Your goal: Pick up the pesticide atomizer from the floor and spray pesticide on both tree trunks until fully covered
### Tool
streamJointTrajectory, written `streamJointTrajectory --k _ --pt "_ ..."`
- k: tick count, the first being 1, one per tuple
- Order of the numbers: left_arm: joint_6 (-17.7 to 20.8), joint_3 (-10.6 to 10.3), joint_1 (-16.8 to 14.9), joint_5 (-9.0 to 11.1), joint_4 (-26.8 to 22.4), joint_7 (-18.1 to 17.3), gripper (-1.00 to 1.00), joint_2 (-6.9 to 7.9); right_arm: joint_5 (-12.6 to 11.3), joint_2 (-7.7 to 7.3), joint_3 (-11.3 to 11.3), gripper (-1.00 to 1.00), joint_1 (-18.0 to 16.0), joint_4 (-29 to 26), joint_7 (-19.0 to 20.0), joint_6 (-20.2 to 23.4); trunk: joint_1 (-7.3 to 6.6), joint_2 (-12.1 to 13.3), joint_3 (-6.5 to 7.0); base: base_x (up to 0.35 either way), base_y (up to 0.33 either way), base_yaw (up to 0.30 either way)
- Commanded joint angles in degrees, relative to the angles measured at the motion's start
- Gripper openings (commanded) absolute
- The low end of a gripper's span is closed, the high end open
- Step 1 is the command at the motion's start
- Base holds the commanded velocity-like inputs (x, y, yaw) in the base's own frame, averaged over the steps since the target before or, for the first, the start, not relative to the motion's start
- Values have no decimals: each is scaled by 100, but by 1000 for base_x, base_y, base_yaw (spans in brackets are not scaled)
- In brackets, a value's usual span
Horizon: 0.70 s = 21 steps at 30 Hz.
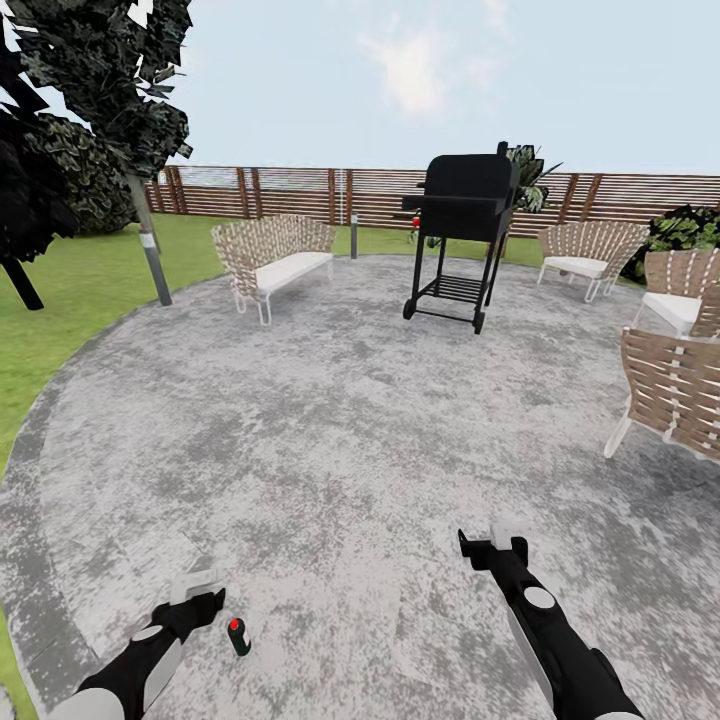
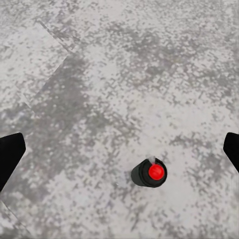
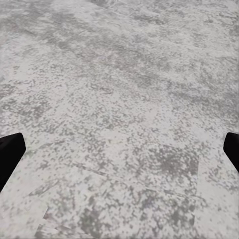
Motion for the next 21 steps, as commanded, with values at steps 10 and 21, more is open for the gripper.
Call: streamJointTrajectory --k 10,21 --pt "-18 -7 -6 45 6 -2 100 -13 30 0 -3 100 -2 -8 0 7 175 -323 -148 0 0 0" --pt "-18 16 -82 45 -3 7 100 -21 30 1 -9 100 -2 1 -8 7 416 -764 -396 0 0 53"
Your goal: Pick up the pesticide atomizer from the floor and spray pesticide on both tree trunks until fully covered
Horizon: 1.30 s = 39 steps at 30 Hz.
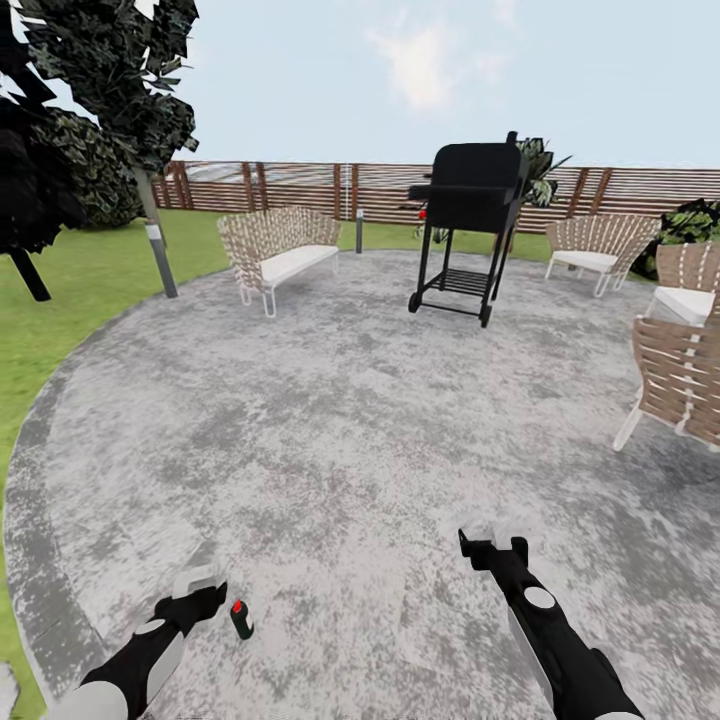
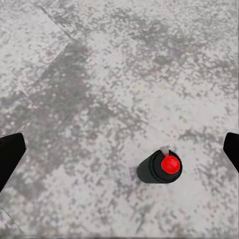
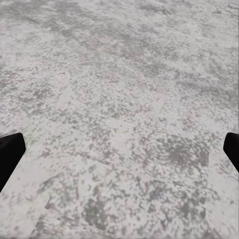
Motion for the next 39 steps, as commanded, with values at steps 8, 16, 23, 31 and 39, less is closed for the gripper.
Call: streamJointTrajectory --k 8,16,23,31,39 --pt "-19 -2 0 45 7 -1 100 0 30 -1 -2 100 -1 -5 -3 8 175 -324 -204 0 0 148" --pt "-19 6 4 45 7 -1 100 0 29 -1 2 100 -1 -15 -3 8 234 -413 -374 0 0 4" --pt "-19 7 4 45 7 -1 100 0 46 -1 7 100 -1 4 -3 9 252 -422 -529 0 0 0" --pt "-21 0 4 45 7 -1 100 -3 42 -6 5 100 -1 18 3 8 273 -433 -706 0 0 0" --pt "-27 -7 4 45 7 -1 100 -9 31 -1 7 100 -1 32 0 8 294 -443 -884 0 0 0"
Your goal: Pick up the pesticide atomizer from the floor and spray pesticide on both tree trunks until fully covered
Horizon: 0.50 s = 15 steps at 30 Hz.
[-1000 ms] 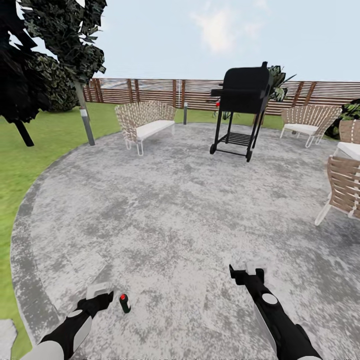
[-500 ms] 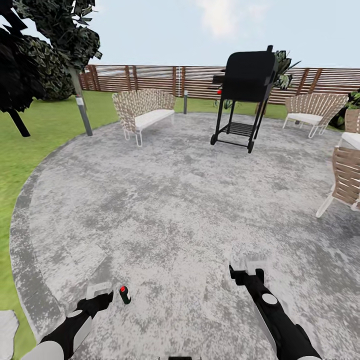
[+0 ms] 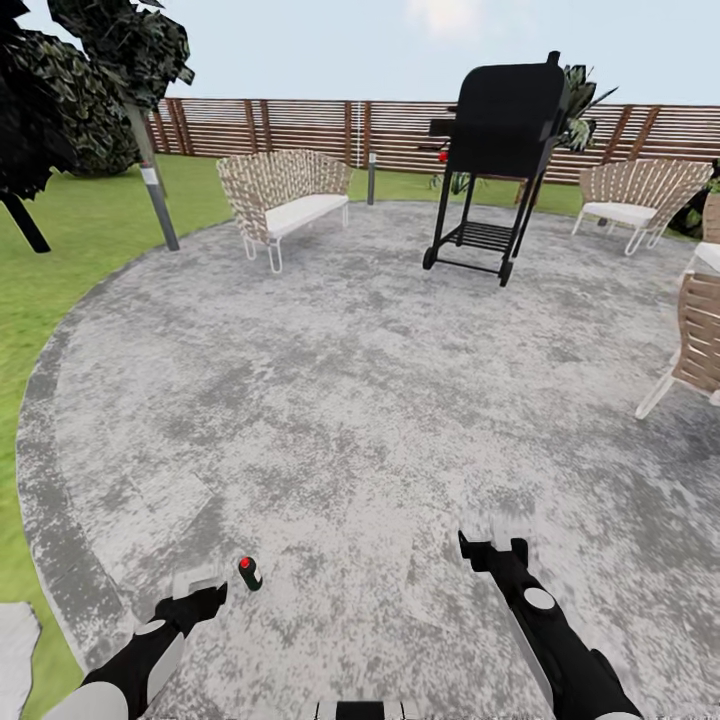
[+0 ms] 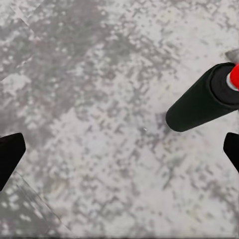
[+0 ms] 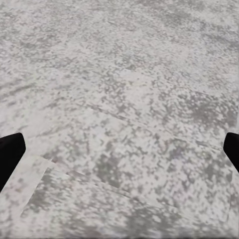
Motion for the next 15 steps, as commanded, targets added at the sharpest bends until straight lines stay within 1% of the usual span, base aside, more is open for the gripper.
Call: streamJointTrajectory --k 1,3,5,9,15 --pt "-18 -7 -3 45 5 -1 100 1 30 0 -1 100 -1 -4 -3 8 1 -3 -27 0 0 -31" --pt "-18 -8 -3 45 5 -1 100 1 30 0 -1 100 -1 -4 -4 8 6 -6 -71 0 0 -108" --pt "-18 -7 -3 45 5 -1 100 1 29 0 -1 100 -1 -4 -3 8 11 -9 -116 0 0 -213" --pt "-18 -8 -3 45 5 -1 100 1 29 0 -1 100 -1 -5 0 8 11 -9 -116 0 0 -206" --pt "-20 -6 -3 49 5 -1 100 1 29 0 -1 100 -1 -5 -5 8 11 -9 -116 0 0 -60"
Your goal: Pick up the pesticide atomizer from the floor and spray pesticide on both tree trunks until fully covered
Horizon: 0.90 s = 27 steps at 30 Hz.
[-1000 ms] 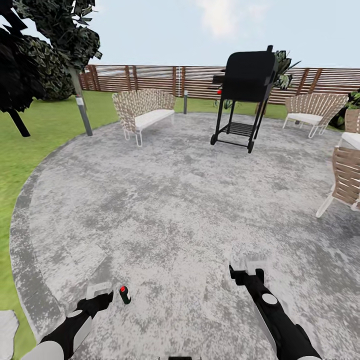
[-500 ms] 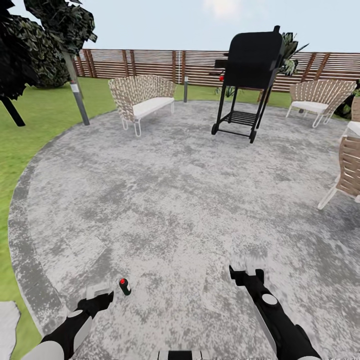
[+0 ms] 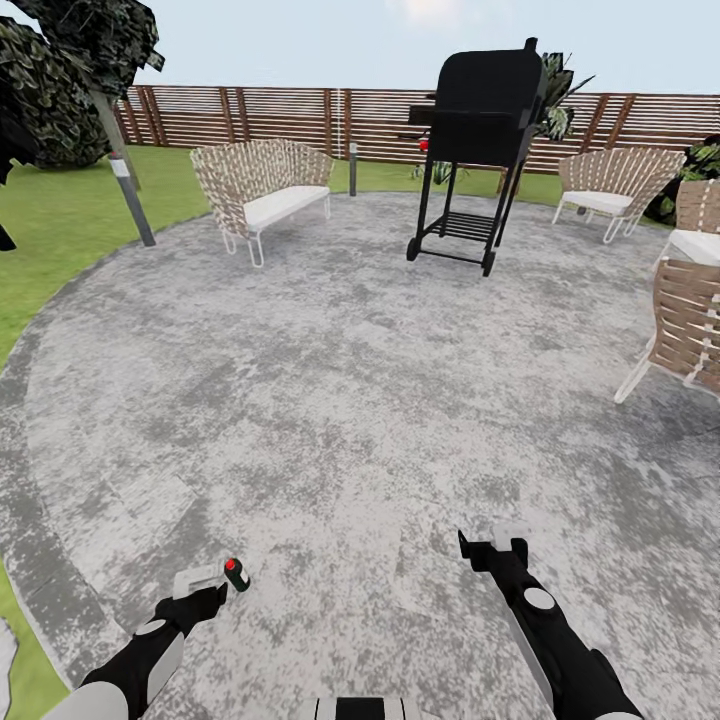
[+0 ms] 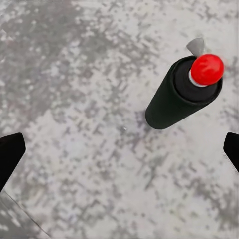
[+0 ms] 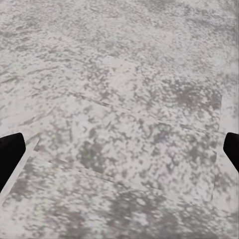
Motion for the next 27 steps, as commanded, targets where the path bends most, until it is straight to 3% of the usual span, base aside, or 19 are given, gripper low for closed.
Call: streamJointTrajectory --k 1,5,7,11,17,27 --pt "-23 -5 -3 46 6 -1 100 1 30 0 -1 100 -1 -3 -3 8 -1 -1 -4 0 0 -17" --pt "-347 -2 7 49 32 -1 100 -21 30 0 -1 100 -1 -3 -4 8 -1 -1 -4 0 0 -7" --pt "-704 -1 12 39 62 8 100 -82 30 0 -1 100 -1 -3 -4 8 -1 -1 -4 0 0 -2" --pt "-970 -14 14 21 56 21 100 -237 30 0 -1 100 -1 -3 -4 8 -1 -1 -4 0 0 0" --pt "-1094 1 7 42 8 397 100 -347 30 0 -1 100 -1 -3 -4 8 -1 -1 -4 0 0 0" --pt "-1141 62 6 174 14 480 100 -351 30 7 -1 100 -1 -8 -4 8 -1 -1 -4 89 -49 0"
